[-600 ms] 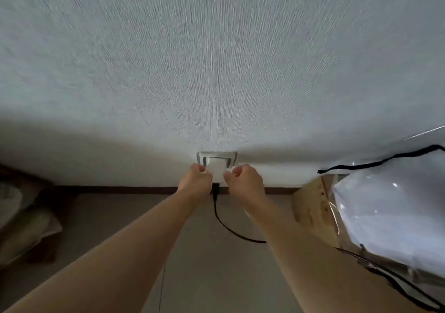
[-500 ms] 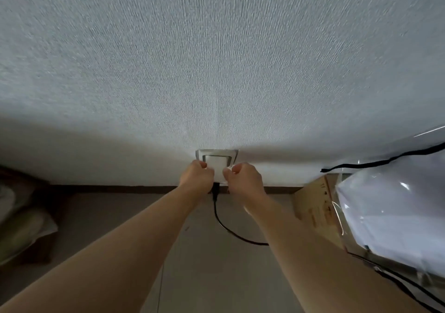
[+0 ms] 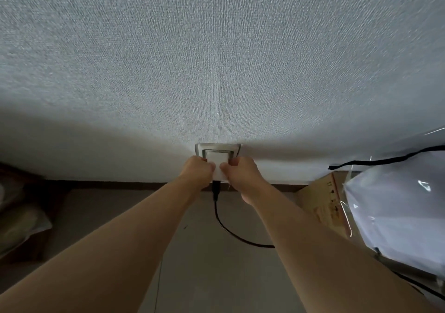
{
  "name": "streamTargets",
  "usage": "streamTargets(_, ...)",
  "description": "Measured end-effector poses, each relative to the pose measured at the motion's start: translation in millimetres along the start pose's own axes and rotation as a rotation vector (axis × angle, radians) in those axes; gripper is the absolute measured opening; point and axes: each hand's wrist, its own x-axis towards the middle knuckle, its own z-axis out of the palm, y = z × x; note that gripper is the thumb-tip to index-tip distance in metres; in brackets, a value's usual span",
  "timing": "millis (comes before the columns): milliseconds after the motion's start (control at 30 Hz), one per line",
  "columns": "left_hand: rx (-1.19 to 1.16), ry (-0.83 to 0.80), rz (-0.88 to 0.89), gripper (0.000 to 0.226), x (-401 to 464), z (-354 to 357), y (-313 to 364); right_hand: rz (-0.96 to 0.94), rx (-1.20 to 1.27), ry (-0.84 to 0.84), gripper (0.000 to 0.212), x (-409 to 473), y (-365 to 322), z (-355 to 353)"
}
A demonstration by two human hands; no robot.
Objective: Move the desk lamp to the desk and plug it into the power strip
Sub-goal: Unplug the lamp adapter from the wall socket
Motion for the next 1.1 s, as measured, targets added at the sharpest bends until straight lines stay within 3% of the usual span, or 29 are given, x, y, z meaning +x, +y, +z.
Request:
streamTargets(300,-0.021,-0.069,-0.066,0.018,-25.3,-3.8,-5.3,0.057,0.029,-0.117,0.019,-27.0,1.6,-7.2)
streamTargets(467,-0.093,-0.087,-0.057,0.03,-64.1,-7.7,-2.9,0.036,0.023,-0.095,0.025,-66.2,-9.8,-19.7)
streamTargets(667,-0.109,-0.049,0.042,0.029,-128.5,-29.7,45.0,-0.074,-0.024,-0.075,0.023,-120.5,-66.6,-50.9)
streamTargets(833,-0.172,-0.018,0.075,0.032,-192.5,-51.2,96.8,-0.153,-0.07,-0.076,0.009,-172.5,-122.4,-85.7)
streamTargets(1100,-0.5,0.01,0.096,0.03,-320.7,-83.5,162.7,-0.217,-0.137,-0.119,0.031,-277.4,-200.0,-143.7)
